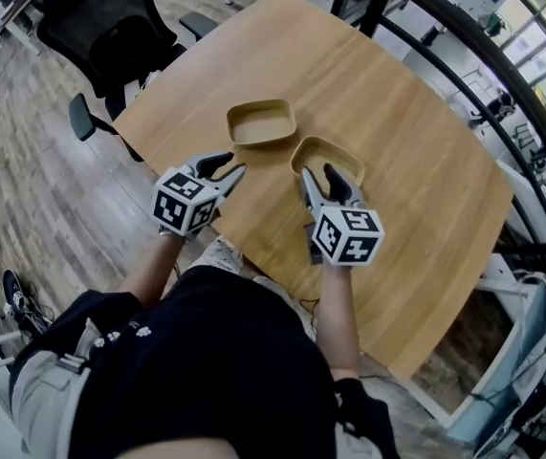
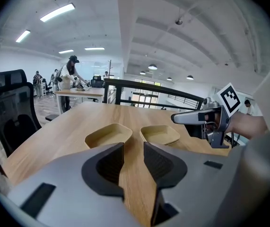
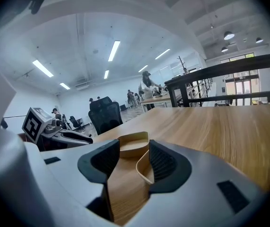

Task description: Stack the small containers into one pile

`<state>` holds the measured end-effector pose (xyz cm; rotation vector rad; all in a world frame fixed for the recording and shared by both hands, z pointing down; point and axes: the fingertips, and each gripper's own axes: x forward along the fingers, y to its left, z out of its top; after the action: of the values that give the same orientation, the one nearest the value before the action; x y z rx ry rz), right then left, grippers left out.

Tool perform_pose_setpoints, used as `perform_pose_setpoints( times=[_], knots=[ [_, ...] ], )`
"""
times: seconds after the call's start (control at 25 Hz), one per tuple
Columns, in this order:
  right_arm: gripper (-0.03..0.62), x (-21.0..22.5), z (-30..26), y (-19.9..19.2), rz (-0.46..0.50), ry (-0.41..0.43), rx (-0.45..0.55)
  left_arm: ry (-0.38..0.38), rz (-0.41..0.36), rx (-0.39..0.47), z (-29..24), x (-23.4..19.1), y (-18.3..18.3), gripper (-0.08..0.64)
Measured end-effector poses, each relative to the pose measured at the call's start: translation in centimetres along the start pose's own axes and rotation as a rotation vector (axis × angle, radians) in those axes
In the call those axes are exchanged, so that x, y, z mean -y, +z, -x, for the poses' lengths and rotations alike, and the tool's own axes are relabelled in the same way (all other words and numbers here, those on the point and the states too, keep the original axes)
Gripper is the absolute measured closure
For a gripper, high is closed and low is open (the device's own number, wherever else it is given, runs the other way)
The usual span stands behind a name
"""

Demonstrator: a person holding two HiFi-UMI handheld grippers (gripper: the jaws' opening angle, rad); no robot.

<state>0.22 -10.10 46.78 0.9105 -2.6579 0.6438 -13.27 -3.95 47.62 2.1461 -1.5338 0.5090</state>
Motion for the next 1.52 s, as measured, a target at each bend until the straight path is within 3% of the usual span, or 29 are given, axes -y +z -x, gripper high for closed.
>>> perform_pose_setpoints(
  times=[0.28, 0.64, 1.52],
  knots=[
    [0.405, -0.7, -3.0, 2.7, 0.024, 0.007, -0.004, 0.018, 0.012, 0.026, -0.2, -3.9, 2.0, 0.426],
    [0.405, -1.2, -7.0, 4.3, 0.071, 0.001, -0.059, -0.002, 0.061, 0.007, -1.4, -7.5, 1.7, 0.426],
    [0.405, 0.2, -14.7, 2.9, 0.079, -0.036, -0.183, -0.043, 0.143, -0.047, -4.1, -12.2, 0.0, 0.426]
  ],
)
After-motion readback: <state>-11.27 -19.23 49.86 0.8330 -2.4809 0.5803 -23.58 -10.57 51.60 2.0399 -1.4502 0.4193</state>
